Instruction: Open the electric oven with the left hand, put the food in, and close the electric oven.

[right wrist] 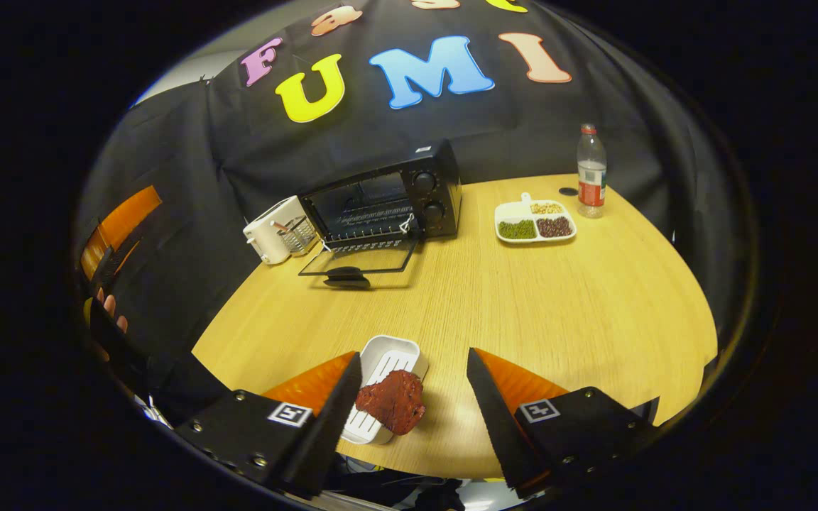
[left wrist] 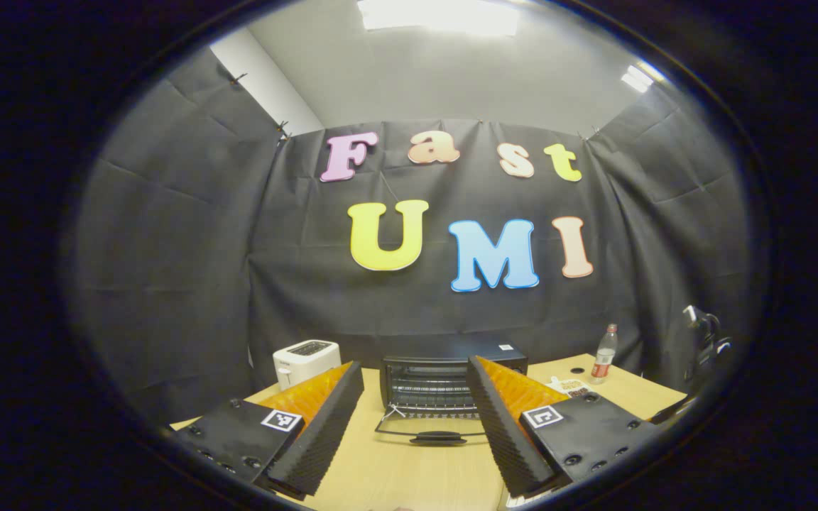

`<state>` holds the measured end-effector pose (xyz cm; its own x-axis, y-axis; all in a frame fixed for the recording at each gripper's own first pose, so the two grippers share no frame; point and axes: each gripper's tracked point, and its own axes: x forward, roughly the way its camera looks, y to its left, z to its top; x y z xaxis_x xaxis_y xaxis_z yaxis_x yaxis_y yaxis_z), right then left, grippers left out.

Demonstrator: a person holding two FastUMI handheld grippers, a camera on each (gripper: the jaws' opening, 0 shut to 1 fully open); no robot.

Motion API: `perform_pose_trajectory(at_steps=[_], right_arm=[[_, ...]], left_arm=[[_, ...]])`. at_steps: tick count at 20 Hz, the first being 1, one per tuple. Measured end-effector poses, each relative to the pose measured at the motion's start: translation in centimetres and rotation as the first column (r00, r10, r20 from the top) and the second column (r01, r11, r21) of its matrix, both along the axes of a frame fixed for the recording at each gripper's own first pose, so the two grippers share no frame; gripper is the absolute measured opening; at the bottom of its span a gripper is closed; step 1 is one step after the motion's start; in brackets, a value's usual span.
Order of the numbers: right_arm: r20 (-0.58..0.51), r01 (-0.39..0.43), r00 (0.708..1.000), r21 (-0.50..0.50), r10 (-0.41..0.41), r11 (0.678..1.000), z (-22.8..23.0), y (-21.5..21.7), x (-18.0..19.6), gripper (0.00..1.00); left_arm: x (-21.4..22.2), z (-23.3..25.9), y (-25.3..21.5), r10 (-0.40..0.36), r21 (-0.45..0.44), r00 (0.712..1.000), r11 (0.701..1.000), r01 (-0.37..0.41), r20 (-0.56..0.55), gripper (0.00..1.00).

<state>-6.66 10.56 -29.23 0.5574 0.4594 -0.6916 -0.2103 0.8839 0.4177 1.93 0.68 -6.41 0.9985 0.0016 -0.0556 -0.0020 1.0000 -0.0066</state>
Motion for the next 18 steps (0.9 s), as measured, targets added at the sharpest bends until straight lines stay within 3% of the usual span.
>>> perform_pose_trajectory(at_steps=[1, 5, 6, 7, 10, 12, 14, 15, 18], right_arm=[[-0.024, -0.003, 1.0, 0.013, 0.003, 1.0, -0.8, 0.5, -0.3, 0.85], [-0.115, -0.002, 0.993, 0.073, 0.01, 0.997, -2.3, 1.5, -1.8, 0.85], [-0.132, 0.007, 0.991, 0.075, 0.003, 0.997, -2.5, 1.3, -1.8, 0.76], [-0.15, 0.009, 0.989, 0.085, 0.004, 0.996, -3.1, 1.9, -2.1, 0.59], [-0.202, 0.014, 0.979, 0.151, 0.016, 0.988, -3.2, 2.6, -2.4, 0.56], [-0.239, 0.009, 0.97, 0.199, 0.04, 0.98, -3.1, 3.3, -2.9, 0.26], [-0.247, 0.04, 0.969, 0.242, 0.021, 0.969, -3.4, 3.6, -2.0, 0.27], [-0.248, 0.036, 0.968, 0.25, 0.028, 0.968, -2.4, 3.6, -2.5, 0.08], [-0.243, 0.027, 0.969, 0.238, 0.033, 0.971, -1.9, 3.0, -2.3, 0.07]], left_arm=[[-0.6, 0.4, 0.1, 0.007, 0.006, 1.0, 1.0, -0.007, 0.005, 0.97], [-2.5, 1.3, 0.8, 0.036, 0.011, 0.999, 0.999, -0.036, 0.013, 1.0], [-2.9, 1.4, 1.0, 0.045, 0.014, 0.999, 0.999, -0.045, 0.015, 1.0], [-3.3, 1.5, 1.1, 0.052, 0.018, 0.998, 0.998, -0.053, 0.017, 1.0], [-4.3, 1.9, 1.7, 0.075, 0.032, 0.997, 0.997, -0.076, 0.022, 1.0], [-4.9, 1.8, 2.0, 0.089, 0.034, 0.996, 0.995, -0.09, 0.022, 1.0], [-5.3, 1.6, 2.2, 0.101, 0.028, 0.995, 0.994, -0.102, 0.02, 1.0], [-5.4, 1.7, 2.3, 0.107, 0.029, 0.994, 0.994, -0.108, 0.021, 1.0], [-5.0, 2.0, 2.5, 0.113, 0.027, 0.993, 0.993, -0.114, 0.034, 1.0]])
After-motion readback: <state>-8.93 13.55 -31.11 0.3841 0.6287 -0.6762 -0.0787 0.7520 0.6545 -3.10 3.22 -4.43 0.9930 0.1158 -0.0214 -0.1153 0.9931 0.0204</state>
